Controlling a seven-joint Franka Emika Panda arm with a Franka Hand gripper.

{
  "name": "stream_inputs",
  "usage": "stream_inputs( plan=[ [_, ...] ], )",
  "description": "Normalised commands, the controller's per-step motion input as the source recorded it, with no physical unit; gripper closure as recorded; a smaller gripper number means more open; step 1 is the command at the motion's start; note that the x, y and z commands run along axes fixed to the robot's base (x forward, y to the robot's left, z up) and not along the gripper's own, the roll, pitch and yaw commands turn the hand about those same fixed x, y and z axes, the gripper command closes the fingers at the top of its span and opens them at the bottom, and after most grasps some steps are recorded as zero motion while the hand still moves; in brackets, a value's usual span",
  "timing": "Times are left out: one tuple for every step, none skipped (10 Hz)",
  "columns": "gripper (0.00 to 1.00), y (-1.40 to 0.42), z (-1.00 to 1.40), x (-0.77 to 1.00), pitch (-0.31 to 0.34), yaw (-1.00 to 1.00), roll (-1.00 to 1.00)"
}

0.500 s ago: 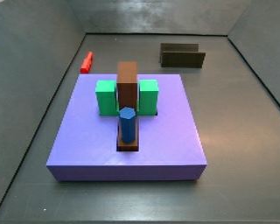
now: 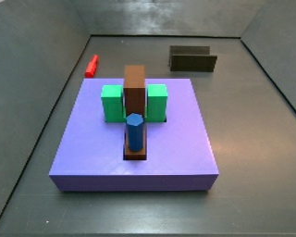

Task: Pick up the red object. Move up. Place the red object on the fixture. Regrasp the red object. Move to above the board. Insert the red object.
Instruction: Pick up the red object.

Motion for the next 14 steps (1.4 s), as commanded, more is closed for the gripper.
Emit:
stream_inputs(
  plan=[
    [0.0, -0.48, -0.67, -0.53, -0.201, 0.0, 0.04],
    [0.0, -0.36, -0.77, -0.45, -0.231, 0.0, 0.04],
    [0.0, -0.29, -0.82, -0.34, -0.219, 0.0, 0.02],
    [0.0, -0.14, -0.83, -0.33, -0.223, 0.0, 0.01],
    [0.0, -0.1, -0.77, -0.32, -0.179, 0.03, 0.0],
    [0.0, -0.06, -0.7, -0.32, -0.151, 0.06, 0.0],
    [0.0, -0.05, -0.63, -0.22, -0.113, 0.05, -0.1],
    [0.0, -0.04, -0.64, -0.17, -0.083, 0.09, -0.14],
    [0.0, -0.09, -0.59, -0.14, -0.063, 0.09, -0.15],
    [0.0, -0.17, -0.57, -0.14, -0.061, 0.05, -0.11],
    [0.0, -0.21, -0.52, -0.18, -0.039, 0.0, -0.05],
    [0.0, -0.17, -0.31, -0.29, -0.036, 0.0, -0.07],
    [0.0, -0.08, -0.09, -0.3, -0.05, 0.0, -0.06],
    [0.0, 0.0, 0.0, -0.28, -0.031, -0.05, -0.02]
  ],
)
